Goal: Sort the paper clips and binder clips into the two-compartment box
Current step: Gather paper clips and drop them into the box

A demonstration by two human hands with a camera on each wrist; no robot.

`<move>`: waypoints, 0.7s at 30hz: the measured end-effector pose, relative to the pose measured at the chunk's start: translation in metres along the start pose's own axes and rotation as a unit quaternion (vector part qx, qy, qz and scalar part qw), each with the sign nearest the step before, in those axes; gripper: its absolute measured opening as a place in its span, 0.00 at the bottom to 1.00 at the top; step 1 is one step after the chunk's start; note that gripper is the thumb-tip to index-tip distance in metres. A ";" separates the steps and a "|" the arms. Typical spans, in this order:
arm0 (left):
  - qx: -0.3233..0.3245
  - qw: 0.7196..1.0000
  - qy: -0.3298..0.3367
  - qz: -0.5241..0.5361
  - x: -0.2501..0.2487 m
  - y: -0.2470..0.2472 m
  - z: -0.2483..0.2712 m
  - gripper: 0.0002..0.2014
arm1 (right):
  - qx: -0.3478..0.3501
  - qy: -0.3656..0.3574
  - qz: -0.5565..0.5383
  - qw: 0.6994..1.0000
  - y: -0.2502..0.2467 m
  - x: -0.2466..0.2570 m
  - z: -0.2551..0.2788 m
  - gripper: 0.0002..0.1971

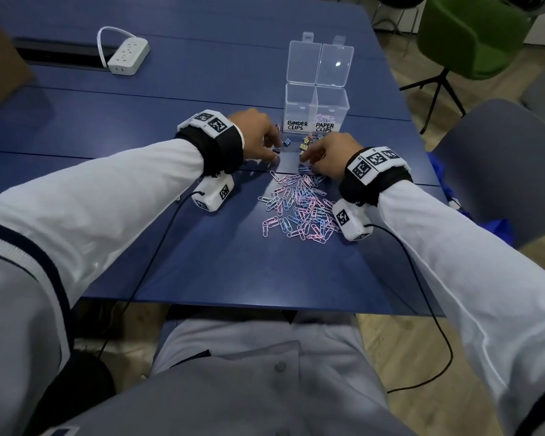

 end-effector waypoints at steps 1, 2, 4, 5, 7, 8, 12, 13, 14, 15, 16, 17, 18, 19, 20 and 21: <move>-0.002 1.000 0.012 -0.007 -0.002 -0.001 0.002 0.15 | 0.010 -0.016 0.024 1.000 0.002 0.002 0.003 0.20; -0.003 1.000 0.025 -0.013 -0.004 -0.001 0.004 0.14 | 0.020 -0.030 0.041 0.998 0.004 0.003 0.007 0.23; 0.002 0.999 0.048 -0.021 -0.011 0.000 0.011 0.12 | 0.035 -0.057 0.073 0.995 0.006 0.002 0.016 0.27; 0.013 0.998 0.058 -0.025 -0.015 0.003 0.015 0.12 | 0.042 -0.068 0.089 0.993 0.005 0.000 0.020 0.27; 0.044 0.995 0.076 -0.037 -0.023 0.011 0.020 0.14 | 0.054 -0.075 0.108 0.990 0.005 -0.005 0.030 0.28; 0.058 0.994 0.081 -0.049 -0.027 0.015 0.022 0.16 | 0.058 -0.074 0.117 0.989 0.005 -0.007 0.034 0.27; 0.069 0.990 0.101 -0.064 -0.040 0.024 0.029 0.17 | 0.057 -0.070 0.132 0.987 0.005 -0.011 0.046 0.21; 0.071 0.990 0.108 -0.061 -0.044 0.025 0.031 0.17 | 0.056 -0.072 0.131 0.987 0.005 -0.010 0.048 0.20; 0.073 0.989 0.113 -0.057 -0.047 0.026 0.034 0.17 | 0.054 -0.073 0.128 0.988 0.006 -0.010 0.049 0.20; 0.075 0.989 0.118 -0.052 -0.049 0.026 0.036 0.16 | 0.053 -0.072 0.123 0.988 0.007 -0.009 0.050 0.19; 0.078 0.989 0.120 -0.045 -0.051 0.027 0.037 0.16 | 0.052 -0.071 0.119 0.989 0.007 -0.008 0.050 0.18; 0.081 0.989 0.121 -0.037 -0.051 0.028 0.038 0.16 | 0.052 -0.069 0.117 0.989 0.008 -0.006 0.050 0.18; 0.083 0.989 0.119 -0.028 -0.050 0.029 0.039 0.17 | 0.054 -0.069 0.117 0.989 0.009 -0.005 0.051 0.20; 0.083 0.990 0.116 -0.020 -0.050 0.029 0.041 0.17 | 0.058 -0.070 0.120 0.989 0.011 -0.004 0.051 0.21; 0.082 0.990 0.113 -0.013 -0.048 0.029 0.042 0.18 | 0.059 -0.074 0.123 0.988 0.012 -0.002 0.051 0.22; 0.080 0.991 0.110 -0.007 -0.047 0.029 0.043 0.20 | 0.057 -0.078 0.127 0.987 0.013 0.000 0.051 0.22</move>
Point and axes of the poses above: each hand's wrist, its own z-axis away from the middle knuckle, its own y-axis out of the palm, x = y × z, the point moved 1 cm from there along -z, towards the middle knuckle, and after that the axes turned 4 degrees about x, right-handed, at the moved point
